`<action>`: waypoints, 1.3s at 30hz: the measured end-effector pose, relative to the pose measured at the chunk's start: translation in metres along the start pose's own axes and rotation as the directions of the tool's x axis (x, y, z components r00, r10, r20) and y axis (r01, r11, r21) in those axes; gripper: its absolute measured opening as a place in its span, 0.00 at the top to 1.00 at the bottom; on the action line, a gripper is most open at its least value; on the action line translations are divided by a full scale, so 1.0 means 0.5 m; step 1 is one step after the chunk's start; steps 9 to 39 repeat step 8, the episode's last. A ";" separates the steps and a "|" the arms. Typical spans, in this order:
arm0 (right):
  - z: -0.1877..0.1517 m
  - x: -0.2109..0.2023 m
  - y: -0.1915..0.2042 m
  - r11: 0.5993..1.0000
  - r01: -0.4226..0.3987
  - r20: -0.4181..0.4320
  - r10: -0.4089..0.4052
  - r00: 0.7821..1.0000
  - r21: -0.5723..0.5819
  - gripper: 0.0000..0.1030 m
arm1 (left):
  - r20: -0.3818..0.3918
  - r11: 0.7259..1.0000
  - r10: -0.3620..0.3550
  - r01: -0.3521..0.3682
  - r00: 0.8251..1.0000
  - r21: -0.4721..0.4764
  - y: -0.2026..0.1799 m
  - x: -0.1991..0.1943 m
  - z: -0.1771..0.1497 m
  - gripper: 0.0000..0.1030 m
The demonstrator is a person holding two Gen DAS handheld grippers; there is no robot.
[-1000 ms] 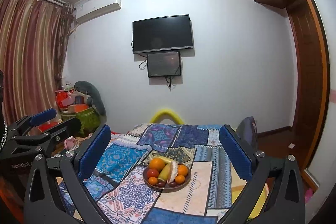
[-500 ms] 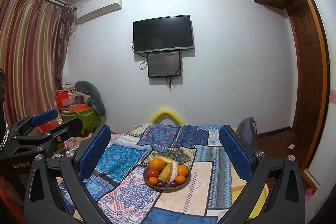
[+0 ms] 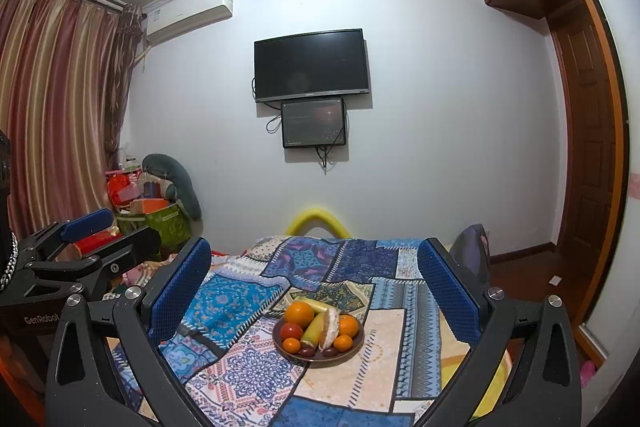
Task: Organize fruits
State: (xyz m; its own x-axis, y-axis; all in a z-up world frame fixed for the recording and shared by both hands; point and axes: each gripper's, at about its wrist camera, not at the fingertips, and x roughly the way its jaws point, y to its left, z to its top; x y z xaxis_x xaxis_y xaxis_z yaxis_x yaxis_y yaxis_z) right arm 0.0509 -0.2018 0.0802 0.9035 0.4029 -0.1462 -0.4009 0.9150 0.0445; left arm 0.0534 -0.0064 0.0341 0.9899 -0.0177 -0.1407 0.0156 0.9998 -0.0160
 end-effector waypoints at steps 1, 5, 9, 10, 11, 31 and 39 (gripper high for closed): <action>0.000 0.000 0.000 1.000 0.001 0.000 -0.001 1.000 0.001 0.00 | -0.001 1.000 -0.001 0.001 1.000 0.000 0.000 0.001 -0.001 0.00; 0.001 0.001 -0.001 1.000 0.002 -0.001 -0.002 1.000 0.002 0.00 | -0.005 1.000 -0.001 0.001 1.000 0.004 -0.001 0.007 -0.003 0.00; 0.000 0.006 -0.002 1.000 0.005 -0.005 -0.005 1.000 0.002 0.00 | -0.013 1.000 -0.001 0.001 1.000 0.002 0.001 0.014 -0.003 0.00; 0.000 0.006 -0.002 1.000 0.005 -0.005 -0.005 1.000 0.002 0.00 | -0.013 1.000 -0.001 0.001 1.000 0.002 0.001 0.014 -0.003 0.00; 0.000 0.006 -0.002 1.000 0.005 -0.005 -0.005 1.000 0.002 0.00 | -0.013 1.000 -0.001 0.001 1.000 0.002 0.001 0.014 -0.003 0.00; 0.000 0.006 -0.002 1.000 0.005 -0.005 -0.005 1.000 0.002 0.00 | -0.013 1.000 -0.001 0.001 1.000 0.002 0.001 0.014 -0.003 0.00; 0.000 0.006 -0.002 1.000 0.005 -0.005 -0.005 1.000 0.002 0.00 | -0.013 1.000 -0.001 0.001 1.000 0.002 0.001 0.014 -0.003 0.00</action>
